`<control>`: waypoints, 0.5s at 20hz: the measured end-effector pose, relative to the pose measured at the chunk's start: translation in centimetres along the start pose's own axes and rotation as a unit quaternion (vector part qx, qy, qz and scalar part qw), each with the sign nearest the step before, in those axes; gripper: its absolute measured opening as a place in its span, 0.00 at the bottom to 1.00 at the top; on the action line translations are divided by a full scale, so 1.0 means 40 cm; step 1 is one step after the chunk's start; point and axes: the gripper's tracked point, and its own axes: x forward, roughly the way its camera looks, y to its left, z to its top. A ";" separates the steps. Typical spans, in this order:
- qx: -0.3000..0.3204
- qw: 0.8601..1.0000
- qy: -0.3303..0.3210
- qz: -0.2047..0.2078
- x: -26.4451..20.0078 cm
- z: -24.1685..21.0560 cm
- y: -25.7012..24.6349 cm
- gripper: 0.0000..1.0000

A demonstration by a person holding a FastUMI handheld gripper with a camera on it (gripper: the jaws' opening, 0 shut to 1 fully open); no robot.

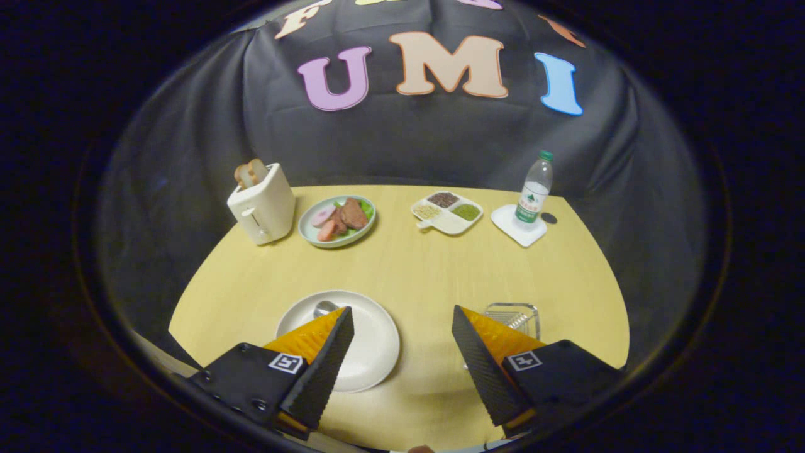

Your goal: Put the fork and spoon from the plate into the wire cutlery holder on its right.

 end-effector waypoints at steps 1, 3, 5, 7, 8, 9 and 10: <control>-0.003 1.000 -0.007 0.001 0.004 0.000 0.012 1.00; -0.003 1.000 -0.007 0.003 0.023 -0.010 0.039 1.00; 0.003 1.000 0.000 0.012 0.037 -0.030 0.074 1.00; 0.002 1.000 0.006 0.017 0.053 -0.048 0.098 1.00; -0.001 1.000 0.009 0.021 0.058 -0.058 0.111 1.00; -0.006 1.000 0.011 0.023 0.065 -0.066 0.124 1.00; -0.012 0.999 0.015 0.026 0.074 -0.076 0.138 1.00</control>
